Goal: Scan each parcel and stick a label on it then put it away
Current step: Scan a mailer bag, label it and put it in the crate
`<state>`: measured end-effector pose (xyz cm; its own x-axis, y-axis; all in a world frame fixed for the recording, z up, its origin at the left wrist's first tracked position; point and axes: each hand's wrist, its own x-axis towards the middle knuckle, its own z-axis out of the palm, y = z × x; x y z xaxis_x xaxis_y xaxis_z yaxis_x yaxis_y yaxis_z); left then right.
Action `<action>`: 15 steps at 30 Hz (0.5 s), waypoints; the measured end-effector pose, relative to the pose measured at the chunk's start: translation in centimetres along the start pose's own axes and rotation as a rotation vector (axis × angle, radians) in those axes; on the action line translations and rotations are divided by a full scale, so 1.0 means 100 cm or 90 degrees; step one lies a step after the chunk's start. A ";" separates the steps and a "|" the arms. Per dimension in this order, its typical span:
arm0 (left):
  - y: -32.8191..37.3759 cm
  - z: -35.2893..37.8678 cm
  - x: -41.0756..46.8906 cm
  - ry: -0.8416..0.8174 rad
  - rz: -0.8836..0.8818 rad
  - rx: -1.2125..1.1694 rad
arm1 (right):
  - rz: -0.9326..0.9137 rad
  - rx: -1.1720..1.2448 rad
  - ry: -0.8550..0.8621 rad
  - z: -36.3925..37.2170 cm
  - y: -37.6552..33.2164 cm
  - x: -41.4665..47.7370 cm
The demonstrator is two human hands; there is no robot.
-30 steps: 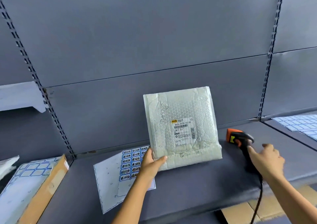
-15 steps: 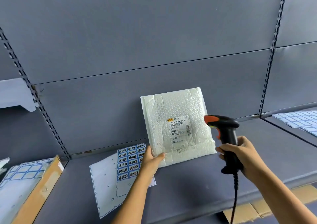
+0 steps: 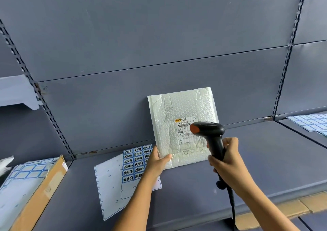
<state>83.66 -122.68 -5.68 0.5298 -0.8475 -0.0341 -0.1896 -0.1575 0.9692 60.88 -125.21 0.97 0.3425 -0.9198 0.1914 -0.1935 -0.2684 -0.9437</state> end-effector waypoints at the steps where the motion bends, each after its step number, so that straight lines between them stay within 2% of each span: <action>1: 0.001 0.000 -0.001 -0.002 0.004 0.000 | -0.003 -0.001 -0.002 0.000 0.000 0.000; 8: -0.004 0.001 0.000 0.000 -0.017 0.013 | -0.006 -0.011 -0.016 0.000 0.003 0.000; 15: -0.001 0.001 -0.002 -0.002 -0.001 0.002 | -0.003 -0.004 0.016 -0.005 0.001 -0.003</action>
<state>83.55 -122.56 -5.83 0.5279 -0.8485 -0.0369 -0.1909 -0.1608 0.9683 60.31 -125.15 1.00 0.3205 -0.9255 0.2019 -0.1985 -0.2741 -0.9410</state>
